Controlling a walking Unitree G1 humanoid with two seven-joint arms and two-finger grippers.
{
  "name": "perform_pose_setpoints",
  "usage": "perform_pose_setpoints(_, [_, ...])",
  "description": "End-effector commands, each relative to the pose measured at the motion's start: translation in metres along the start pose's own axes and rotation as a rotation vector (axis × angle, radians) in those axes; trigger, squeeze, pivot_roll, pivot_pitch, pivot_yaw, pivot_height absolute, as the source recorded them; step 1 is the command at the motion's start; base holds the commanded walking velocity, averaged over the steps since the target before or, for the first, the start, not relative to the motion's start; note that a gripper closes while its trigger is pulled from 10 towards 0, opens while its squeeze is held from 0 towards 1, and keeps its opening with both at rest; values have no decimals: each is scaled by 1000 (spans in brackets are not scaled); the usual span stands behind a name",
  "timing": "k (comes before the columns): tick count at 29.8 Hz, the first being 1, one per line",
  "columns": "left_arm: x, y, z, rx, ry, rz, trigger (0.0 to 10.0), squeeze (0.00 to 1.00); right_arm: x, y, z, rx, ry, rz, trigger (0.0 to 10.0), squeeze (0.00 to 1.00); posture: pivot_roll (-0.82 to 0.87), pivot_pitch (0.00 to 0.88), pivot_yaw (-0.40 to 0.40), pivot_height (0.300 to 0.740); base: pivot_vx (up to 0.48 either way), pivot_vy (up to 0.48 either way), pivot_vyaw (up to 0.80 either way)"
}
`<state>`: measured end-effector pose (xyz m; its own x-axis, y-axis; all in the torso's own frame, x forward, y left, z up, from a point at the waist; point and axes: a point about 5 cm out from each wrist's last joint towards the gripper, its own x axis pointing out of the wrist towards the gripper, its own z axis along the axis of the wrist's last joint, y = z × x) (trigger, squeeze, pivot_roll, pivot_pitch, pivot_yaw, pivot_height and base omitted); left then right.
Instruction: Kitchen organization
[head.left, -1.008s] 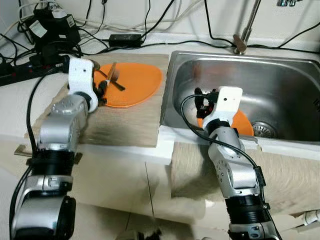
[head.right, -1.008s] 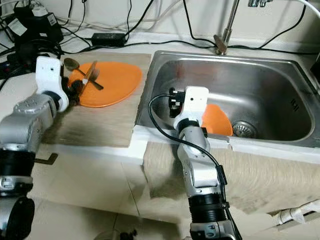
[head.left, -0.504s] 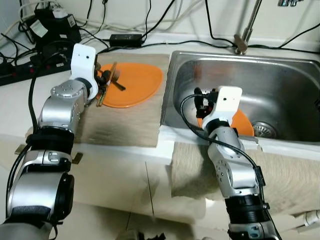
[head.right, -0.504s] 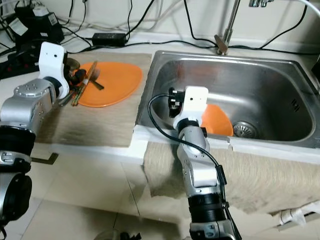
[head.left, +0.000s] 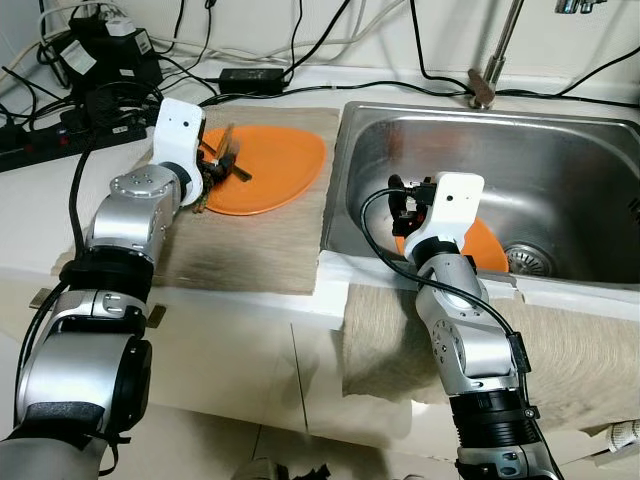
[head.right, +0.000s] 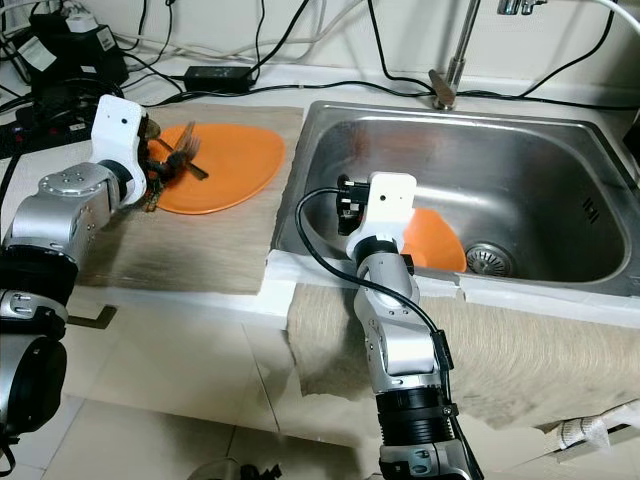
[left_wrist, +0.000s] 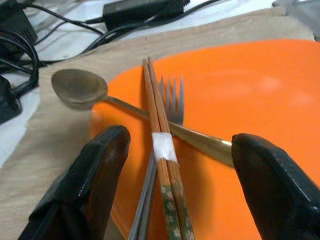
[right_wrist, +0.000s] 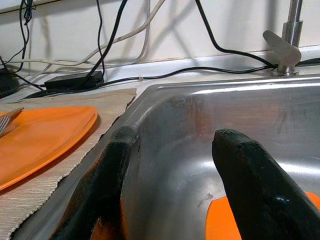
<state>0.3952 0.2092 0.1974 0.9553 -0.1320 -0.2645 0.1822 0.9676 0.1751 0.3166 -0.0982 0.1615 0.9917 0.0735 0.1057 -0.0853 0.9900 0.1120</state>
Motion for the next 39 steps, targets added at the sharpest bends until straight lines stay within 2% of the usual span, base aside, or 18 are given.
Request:
perform_pose_setpoints(1, [1,1,5,-6,12,-14,10000,94,1,4,4,-4,-9,16,10000,0,33,0,64,740,0,0,0])
perform_pose_setpoints(4, [4,-1,-2,-26,63,-35,10000,106,1,3,4,-6,-8,15,10000,0,31,0,65,740,0,0,0])
perform_pose_setpoints(21, [9,-8,-10,36,106,-56,10000,110,0,3,1,-16,3,16,10000,0,21,0,63,740,0,0,0])
perform_pose_setpoints(22, [9,-8,-12,38,115,-61,627,75,0,3,1,-17,5,17,10000,0,20,0,63,740,0,0,0])
perform_pose_setpoints(23, [9,-9,-13,31,119,-73,627,75,0,3,1,-17,5,17,10000,0,20,0,62,740,0,0,0])
perform_pose_setpoints(24, [9,-10,-14,23,120,-80,0,0,0,3,1,-18,6,18,10000,0,20,0,62,740,0,0,0])
perform_pose_setpoints(33, [9,-11,-14,17,118,-110,0,0,-1,3,-1,-16,16,20,10000,0,23,0,62,740,0,0,0])
perform_pose_setpoints(39, [8,-10,-4,50,51,-128,0,0,-1,3,-2,-16,21,19,10000,0,26,0,62,740,0,0,0])
